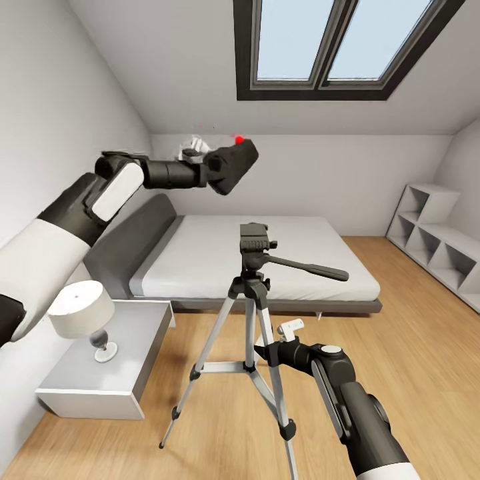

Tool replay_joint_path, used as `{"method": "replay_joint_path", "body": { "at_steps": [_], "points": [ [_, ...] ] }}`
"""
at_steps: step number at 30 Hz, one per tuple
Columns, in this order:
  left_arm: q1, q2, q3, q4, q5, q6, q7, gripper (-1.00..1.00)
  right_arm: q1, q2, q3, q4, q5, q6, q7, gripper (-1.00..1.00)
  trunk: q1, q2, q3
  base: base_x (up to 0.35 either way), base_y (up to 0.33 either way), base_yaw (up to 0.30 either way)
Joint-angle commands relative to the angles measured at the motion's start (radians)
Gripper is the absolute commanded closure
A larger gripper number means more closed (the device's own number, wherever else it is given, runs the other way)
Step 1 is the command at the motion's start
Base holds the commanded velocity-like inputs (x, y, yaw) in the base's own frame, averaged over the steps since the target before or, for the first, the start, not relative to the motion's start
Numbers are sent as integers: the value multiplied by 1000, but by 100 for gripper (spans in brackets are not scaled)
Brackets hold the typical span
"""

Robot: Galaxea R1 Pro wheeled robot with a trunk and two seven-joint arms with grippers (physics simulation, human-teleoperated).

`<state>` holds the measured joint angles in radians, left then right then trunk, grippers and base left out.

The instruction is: Attach the digital camera to the camera tripod in the bedroom.

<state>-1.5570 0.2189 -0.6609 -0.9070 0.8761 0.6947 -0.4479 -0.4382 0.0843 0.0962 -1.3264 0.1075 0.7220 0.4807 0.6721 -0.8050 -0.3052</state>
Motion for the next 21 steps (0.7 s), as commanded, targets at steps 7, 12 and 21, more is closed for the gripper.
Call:
{"method": "replay_joint_path", "body": {
  "at_steps": [7, 12, 21],
  "points": [
    [-2, 19, -17, 9, -335, -225, -320, 100, 0, 0, -1, -2, 21, 3, 9, 100, 0, -1, -2, 24, 0, 0],
    [-2, 22, -18, 27, -390, -269, -365, 100, 0, 0, -2, -3, 21, 3, 9, 100, 0, -1, -2, 4, 0, 0],
    [-3, 14, -29, 36, -462, -152, -455, 100, 0, 0, -3, -4, 21, 4, 10, 100, 0, -1, -2, 0, 0, 0]
  ]
}}
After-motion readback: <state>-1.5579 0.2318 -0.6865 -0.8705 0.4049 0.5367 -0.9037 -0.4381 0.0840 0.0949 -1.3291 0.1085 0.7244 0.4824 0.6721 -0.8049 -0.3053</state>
